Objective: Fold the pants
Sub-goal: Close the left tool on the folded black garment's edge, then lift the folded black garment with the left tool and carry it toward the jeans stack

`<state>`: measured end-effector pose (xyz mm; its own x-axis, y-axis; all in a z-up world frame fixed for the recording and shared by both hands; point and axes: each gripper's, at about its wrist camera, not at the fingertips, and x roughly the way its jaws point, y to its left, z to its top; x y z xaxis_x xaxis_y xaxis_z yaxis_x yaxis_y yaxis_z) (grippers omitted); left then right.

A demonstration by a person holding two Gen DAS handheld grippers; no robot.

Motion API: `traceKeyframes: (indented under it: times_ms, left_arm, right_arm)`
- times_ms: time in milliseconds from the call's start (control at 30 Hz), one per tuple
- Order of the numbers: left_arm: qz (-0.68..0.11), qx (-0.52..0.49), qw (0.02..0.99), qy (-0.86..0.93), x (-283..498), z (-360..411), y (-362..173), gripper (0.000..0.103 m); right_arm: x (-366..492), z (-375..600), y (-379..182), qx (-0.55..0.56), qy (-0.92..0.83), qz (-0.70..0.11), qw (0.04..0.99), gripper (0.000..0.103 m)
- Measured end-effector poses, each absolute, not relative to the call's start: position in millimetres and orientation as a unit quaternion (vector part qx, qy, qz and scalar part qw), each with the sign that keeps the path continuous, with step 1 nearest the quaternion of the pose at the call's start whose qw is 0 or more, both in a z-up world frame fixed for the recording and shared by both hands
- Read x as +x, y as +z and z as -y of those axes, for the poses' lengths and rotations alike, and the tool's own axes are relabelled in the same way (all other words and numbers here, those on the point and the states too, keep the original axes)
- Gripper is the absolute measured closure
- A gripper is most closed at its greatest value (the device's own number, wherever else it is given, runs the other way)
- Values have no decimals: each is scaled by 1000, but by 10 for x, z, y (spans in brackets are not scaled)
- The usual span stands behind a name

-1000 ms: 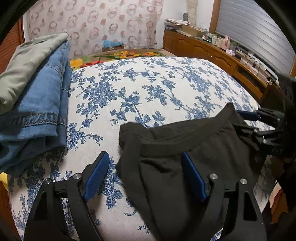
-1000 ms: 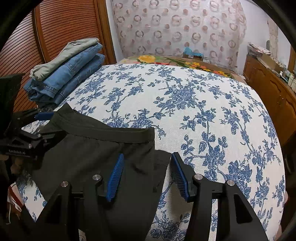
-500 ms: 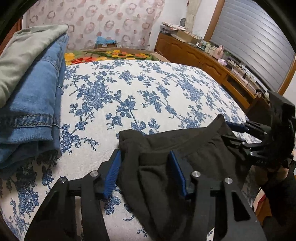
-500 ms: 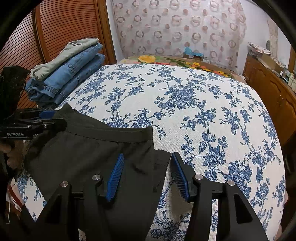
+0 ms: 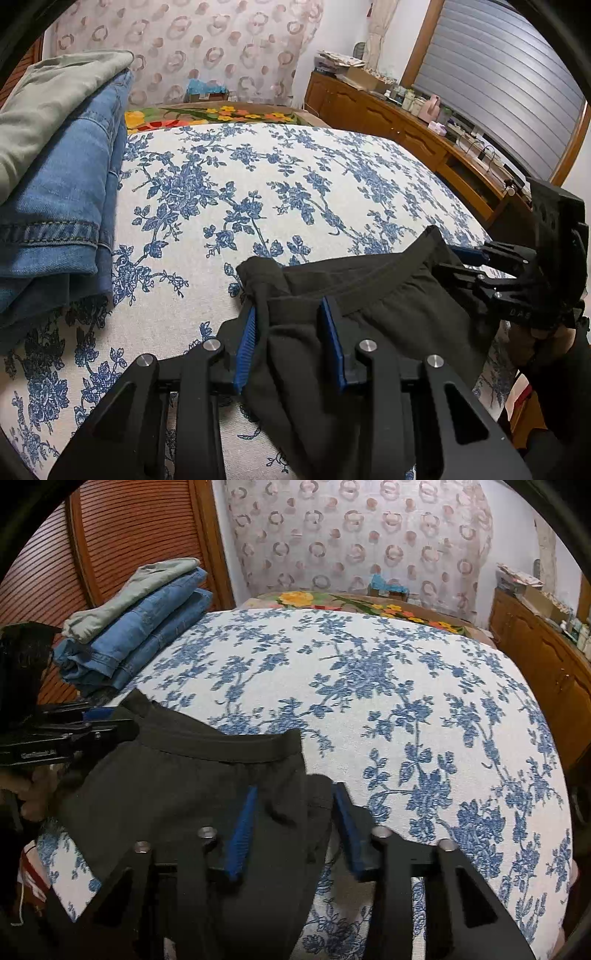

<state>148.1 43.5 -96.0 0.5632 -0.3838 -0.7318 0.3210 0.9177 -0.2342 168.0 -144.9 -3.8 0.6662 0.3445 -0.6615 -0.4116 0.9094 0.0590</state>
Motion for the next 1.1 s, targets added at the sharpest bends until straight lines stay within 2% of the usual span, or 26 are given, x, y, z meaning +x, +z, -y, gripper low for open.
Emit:
traceKeyframes:
  times_ms: [100,267,300,367,433,1100]
  left_arm:
    - [-423,-39,883,-200,1485,-440,-958,67]
    - [-423,-39,883,-200,1485,-436,-960,67]
    - [-423,-39,883,-200,1487,-438,-960,69]
    - [-417,-48,884,-206,1463,-455,-931,80]
    - [-406,-60,888,-207,1418,-480,-864,84]
    - [-302,-33,930,-206,907,-391,-140,86]
  right_arm:
    - [1673,1458,-38,-42,222,-354,908,83]
    - [1657,1476,-30,-30,228,-355,906,90]
    - [1649,1480,-24,-29,228,-354,907,90]
    - [1617,1497,-3,-24,229,-346,909,91]
    - [1569,1520,34,-17,231,-337,913,91]
    - [1017,1604,539,-29,232,-249,940,91]
